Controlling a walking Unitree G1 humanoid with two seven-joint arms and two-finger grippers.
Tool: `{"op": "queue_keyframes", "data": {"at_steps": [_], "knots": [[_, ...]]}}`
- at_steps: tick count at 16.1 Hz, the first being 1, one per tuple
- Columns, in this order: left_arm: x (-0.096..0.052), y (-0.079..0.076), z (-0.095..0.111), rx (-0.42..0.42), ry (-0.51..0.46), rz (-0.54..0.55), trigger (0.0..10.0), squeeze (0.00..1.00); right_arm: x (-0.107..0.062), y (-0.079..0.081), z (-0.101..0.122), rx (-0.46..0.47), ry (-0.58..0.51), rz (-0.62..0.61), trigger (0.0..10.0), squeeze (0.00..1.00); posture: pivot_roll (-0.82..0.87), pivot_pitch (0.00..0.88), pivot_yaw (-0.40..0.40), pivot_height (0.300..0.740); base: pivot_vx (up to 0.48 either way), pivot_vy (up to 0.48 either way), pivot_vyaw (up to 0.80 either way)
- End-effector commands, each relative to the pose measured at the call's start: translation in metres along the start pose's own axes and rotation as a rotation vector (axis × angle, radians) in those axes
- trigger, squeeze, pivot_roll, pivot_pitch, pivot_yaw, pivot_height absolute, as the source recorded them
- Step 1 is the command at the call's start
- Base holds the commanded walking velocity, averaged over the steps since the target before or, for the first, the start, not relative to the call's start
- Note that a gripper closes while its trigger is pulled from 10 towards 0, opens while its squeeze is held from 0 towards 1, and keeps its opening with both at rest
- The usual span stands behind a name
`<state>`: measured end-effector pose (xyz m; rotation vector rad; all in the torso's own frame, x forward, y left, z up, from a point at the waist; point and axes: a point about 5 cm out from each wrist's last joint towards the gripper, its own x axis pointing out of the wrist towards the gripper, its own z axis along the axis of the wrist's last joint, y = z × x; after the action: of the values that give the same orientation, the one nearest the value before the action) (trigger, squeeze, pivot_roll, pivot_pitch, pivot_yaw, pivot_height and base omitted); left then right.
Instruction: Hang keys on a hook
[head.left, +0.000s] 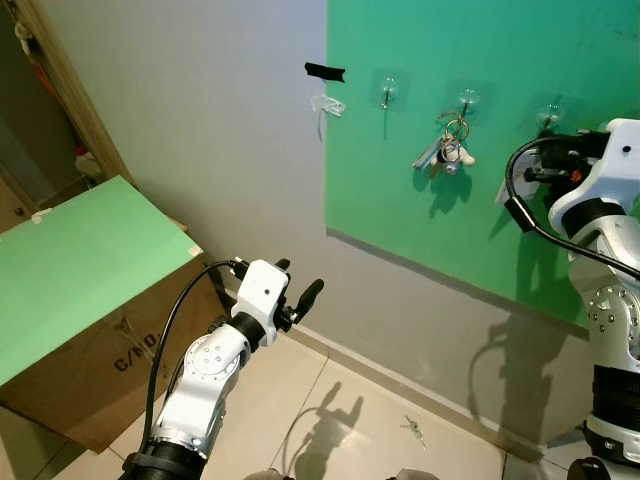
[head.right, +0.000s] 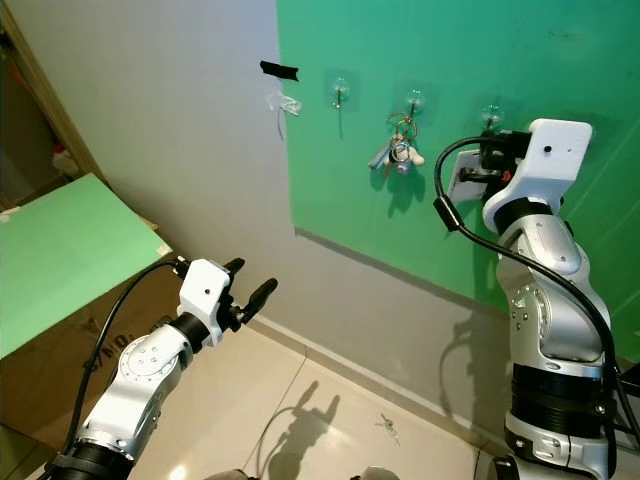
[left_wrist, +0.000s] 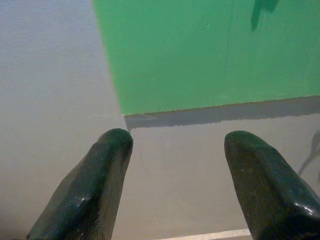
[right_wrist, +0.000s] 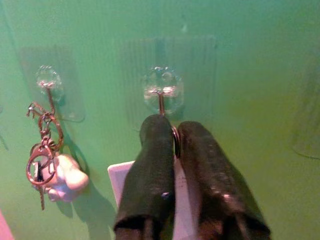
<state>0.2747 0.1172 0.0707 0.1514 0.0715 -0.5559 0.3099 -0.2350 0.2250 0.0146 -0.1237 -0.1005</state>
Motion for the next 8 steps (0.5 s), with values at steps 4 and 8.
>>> {"op": "queue_keyframes", "data": {"at_steps": [4, 8], "knots": [[0.000, -0.001, 0.002, 0.027, 0.001, -0.013, 10.0, 0.00, 0.001, -0.006, -0.005, 0.084, -0.017, -0.045, 10.0, 1.00, -0.13, 0.000, 0.049, 0.722, 0.000, 0.000, 0.00], [0.000, -0.001, 0.001, 0.029, 0.002, -0.014, 10.0, 0.00, 0.001, -0.008, -0.010, 0.171, -0.007, -0.065, 10.0, 1.00, -0.13, 0.000, 0.046, 0.722, 0.000, 0.000, 0.00]]}}
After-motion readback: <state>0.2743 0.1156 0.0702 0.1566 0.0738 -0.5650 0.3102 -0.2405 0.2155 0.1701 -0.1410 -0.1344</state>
